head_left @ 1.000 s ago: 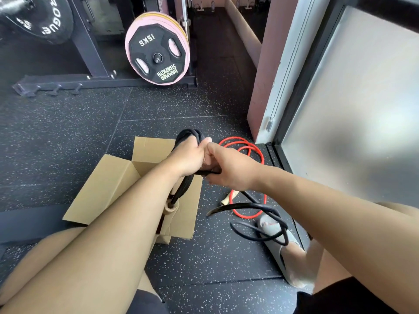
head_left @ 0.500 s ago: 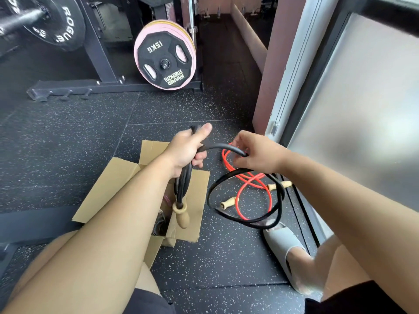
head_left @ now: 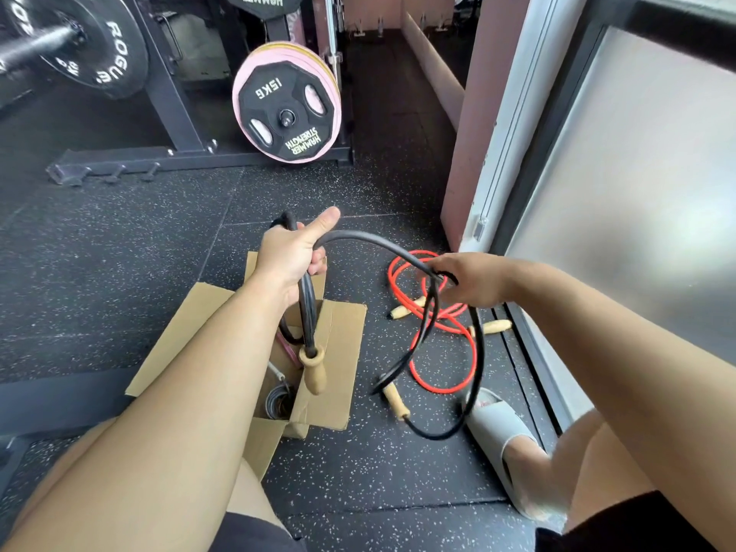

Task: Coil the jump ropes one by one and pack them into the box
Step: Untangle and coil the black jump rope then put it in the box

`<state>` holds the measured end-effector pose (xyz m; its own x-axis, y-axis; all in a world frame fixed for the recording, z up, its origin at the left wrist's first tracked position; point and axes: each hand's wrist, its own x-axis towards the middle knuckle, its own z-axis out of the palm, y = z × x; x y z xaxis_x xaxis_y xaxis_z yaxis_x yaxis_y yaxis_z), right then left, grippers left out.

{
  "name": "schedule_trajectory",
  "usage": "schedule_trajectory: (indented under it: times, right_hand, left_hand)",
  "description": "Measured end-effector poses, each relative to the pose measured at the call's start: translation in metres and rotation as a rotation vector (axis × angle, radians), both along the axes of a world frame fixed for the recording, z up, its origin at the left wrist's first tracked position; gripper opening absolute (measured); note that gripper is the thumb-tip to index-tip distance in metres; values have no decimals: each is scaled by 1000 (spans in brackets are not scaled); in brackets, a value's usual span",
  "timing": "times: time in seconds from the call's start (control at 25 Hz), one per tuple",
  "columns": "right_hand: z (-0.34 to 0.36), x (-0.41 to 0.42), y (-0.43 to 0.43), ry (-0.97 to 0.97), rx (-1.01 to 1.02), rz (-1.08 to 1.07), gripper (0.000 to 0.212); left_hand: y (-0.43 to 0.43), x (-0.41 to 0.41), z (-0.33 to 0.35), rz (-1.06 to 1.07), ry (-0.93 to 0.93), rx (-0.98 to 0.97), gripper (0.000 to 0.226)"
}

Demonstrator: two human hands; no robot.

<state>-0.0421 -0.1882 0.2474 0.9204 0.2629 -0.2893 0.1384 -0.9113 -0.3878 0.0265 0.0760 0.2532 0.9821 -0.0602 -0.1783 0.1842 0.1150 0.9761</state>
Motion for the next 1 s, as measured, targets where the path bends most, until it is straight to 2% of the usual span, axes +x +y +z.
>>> schedule_trajectory:
  times: [0.08,0.24,0.44,0.6,0.72,0.88,1.0]
  right_hand:
    - [-6,3,-9,-42,16,-43,48]
    - [-16,11,-23,-146,-20,-200,50]
    - [-14,9,-30,-198,-83,-395,63]
    - [-6,10,-33,-254,57,-582,58]
    - [6,10,-51,-248,276,-778,64]
    - [17,-1,-80,-207,324,-925,64]
    - [25,-10,-97,-198,388,-1004,61]
  left_hand:
    - [3,1,-1,7,15,-13,42]
    - [9,-2,4,-21,93,14,56]
    - [11,-5,14,-109,135,-12,50]
    - [21,-2,25,-146,92,-52,62]
    - [35,-2,41,-81,57,-55,51]
    - [57,0,75,103,-16,-25,34]
    - [79,12,112,183,-129,26,40]
